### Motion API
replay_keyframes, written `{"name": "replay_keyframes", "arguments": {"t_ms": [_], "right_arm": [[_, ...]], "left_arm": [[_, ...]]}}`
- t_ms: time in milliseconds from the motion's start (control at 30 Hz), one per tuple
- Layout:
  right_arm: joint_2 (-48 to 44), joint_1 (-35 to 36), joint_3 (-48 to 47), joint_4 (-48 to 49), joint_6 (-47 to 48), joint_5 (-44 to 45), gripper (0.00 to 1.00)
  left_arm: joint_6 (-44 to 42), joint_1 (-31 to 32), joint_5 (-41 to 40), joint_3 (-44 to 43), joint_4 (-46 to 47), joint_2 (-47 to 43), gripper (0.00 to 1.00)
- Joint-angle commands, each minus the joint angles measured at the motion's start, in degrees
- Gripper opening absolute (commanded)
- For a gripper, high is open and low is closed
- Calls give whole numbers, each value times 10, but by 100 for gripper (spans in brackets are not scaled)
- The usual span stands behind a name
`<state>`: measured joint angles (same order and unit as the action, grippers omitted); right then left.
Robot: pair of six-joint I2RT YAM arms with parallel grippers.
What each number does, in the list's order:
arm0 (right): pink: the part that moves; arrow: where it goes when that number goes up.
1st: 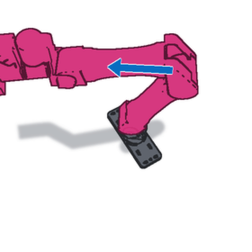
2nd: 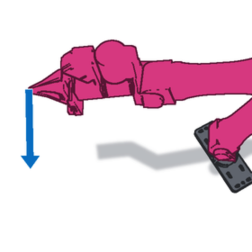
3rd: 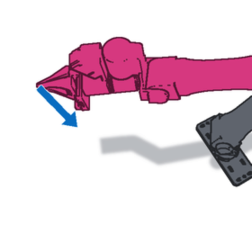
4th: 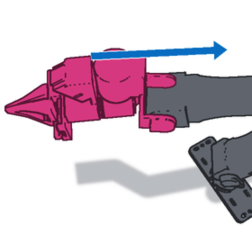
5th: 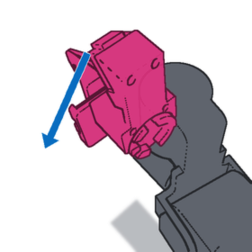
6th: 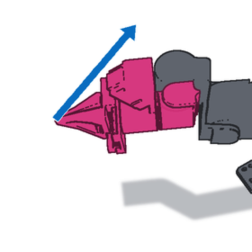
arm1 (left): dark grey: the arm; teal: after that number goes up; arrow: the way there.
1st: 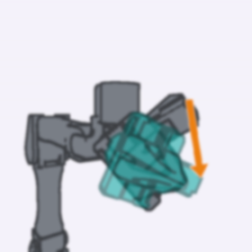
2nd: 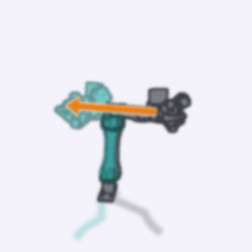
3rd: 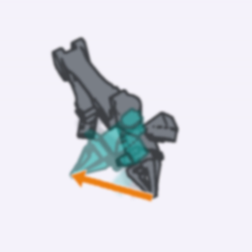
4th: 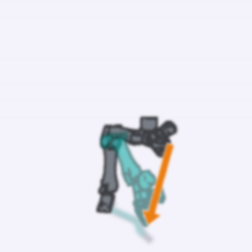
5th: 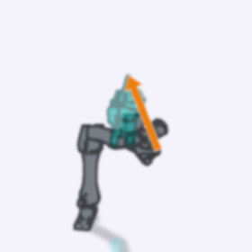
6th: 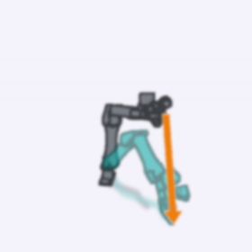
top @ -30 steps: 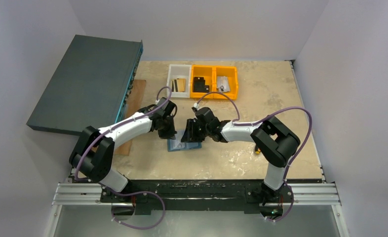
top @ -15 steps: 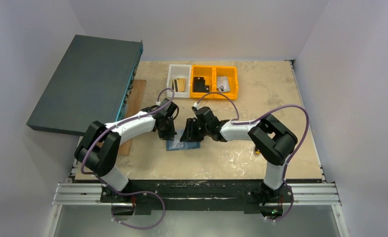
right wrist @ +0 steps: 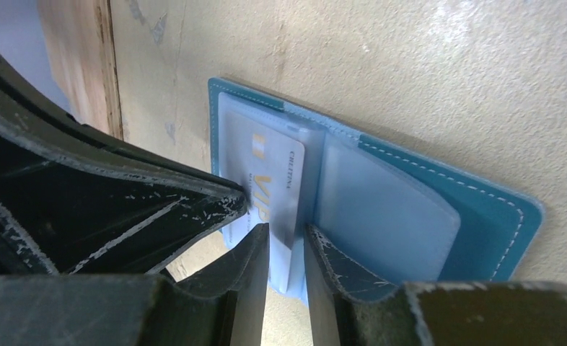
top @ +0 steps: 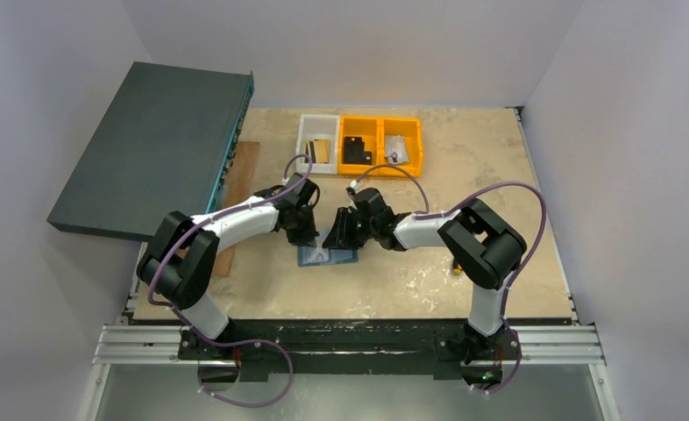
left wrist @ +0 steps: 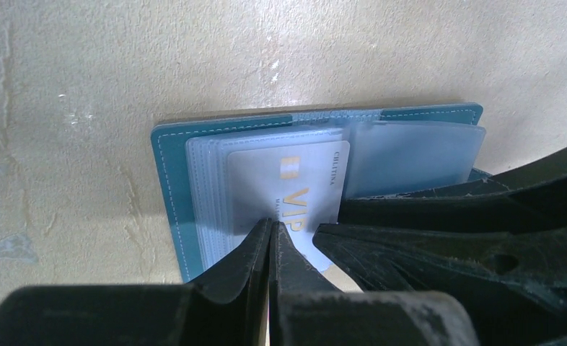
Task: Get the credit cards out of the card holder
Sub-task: Remove the credit card from the card holder.
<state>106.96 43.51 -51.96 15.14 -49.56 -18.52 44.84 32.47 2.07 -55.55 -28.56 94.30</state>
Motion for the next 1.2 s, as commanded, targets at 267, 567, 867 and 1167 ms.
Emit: {"name": "replay_keyframes", "arguments": {"t_ms": [267, 567, 867, 1167], "right_arm": [[11, -16, 34, 53, -23, -22, 24], [15, -17, 38, 57, -25, -28, 24], [15, -21, 56, 93, -35, -49, 28], [1, -57, 118, 175, -69, -86, 28]], "left_arm": [[-13, 3, -76, -4, -55, -38, 3], [-16, 4, -46, -13, -26, 7, 2], [-6, 25, -33, -22, -26, 39, 2], [20, 27, -42, -7, -37, 55, 0]]}}
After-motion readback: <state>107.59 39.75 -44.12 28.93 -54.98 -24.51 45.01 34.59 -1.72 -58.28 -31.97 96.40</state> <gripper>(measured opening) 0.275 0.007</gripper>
